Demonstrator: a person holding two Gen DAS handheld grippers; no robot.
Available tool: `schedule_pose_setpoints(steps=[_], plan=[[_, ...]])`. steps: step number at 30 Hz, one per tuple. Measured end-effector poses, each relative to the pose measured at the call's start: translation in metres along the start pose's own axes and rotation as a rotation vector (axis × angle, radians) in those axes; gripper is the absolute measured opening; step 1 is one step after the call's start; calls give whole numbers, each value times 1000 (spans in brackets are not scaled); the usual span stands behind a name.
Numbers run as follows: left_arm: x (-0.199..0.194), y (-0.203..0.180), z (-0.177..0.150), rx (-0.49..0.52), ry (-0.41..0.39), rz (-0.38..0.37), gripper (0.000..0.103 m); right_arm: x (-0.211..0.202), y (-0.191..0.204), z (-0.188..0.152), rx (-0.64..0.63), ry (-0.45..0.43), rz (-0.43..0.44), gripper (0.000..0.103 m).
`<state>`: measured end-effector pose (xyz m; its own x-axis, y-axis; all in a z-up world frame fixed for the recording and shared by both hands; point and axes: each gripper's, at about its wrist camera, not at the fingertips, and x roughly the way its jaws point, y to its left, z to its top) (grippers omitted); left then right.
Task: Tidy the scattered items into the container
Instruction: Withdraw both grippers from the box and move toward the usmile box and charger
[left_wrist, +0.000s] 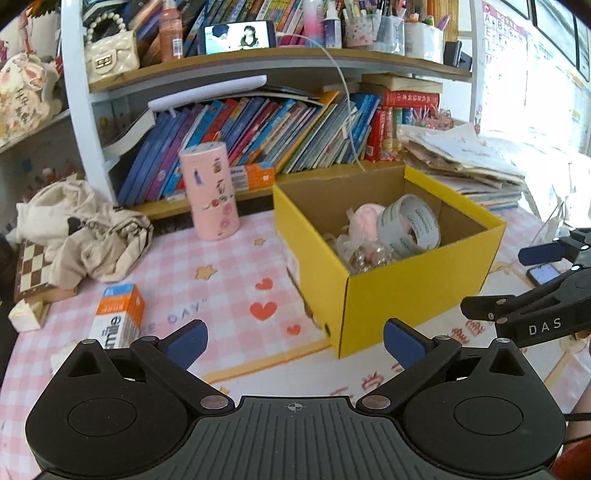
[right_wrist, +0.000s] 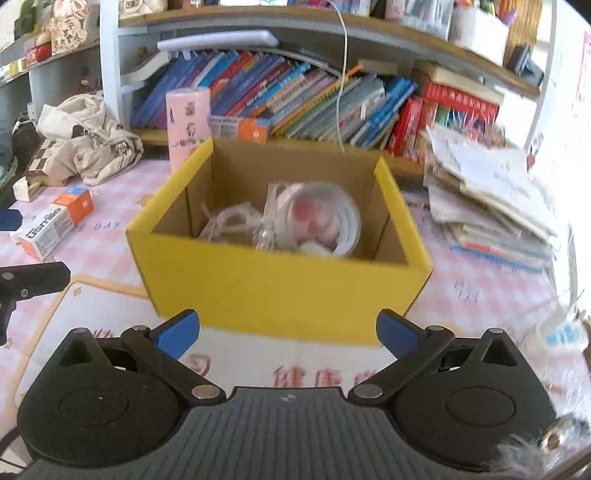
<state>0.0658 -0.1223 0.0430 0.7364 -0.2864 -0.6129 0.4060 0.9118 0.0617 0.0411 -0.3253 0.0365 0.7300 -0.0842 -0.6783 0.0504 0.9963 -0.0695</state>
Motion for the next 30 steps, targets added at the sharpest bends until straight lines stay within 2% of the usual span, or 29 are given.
schedule_pose_setpoints(steps=[4,11,16,30], plan=[[-5,4,-8,11,8,22,103,2,8,-5,19,33,1,103],[-13,9,-27,-57,42,37,103,0,23,-19,76,62,-10,103],[-17,12,-42,-53,87,30,103,-2,37,-32,59,91,-15,103],[-30,40,-63,-126,107,39,103,-11,81,-42,-36,117,20,103]])
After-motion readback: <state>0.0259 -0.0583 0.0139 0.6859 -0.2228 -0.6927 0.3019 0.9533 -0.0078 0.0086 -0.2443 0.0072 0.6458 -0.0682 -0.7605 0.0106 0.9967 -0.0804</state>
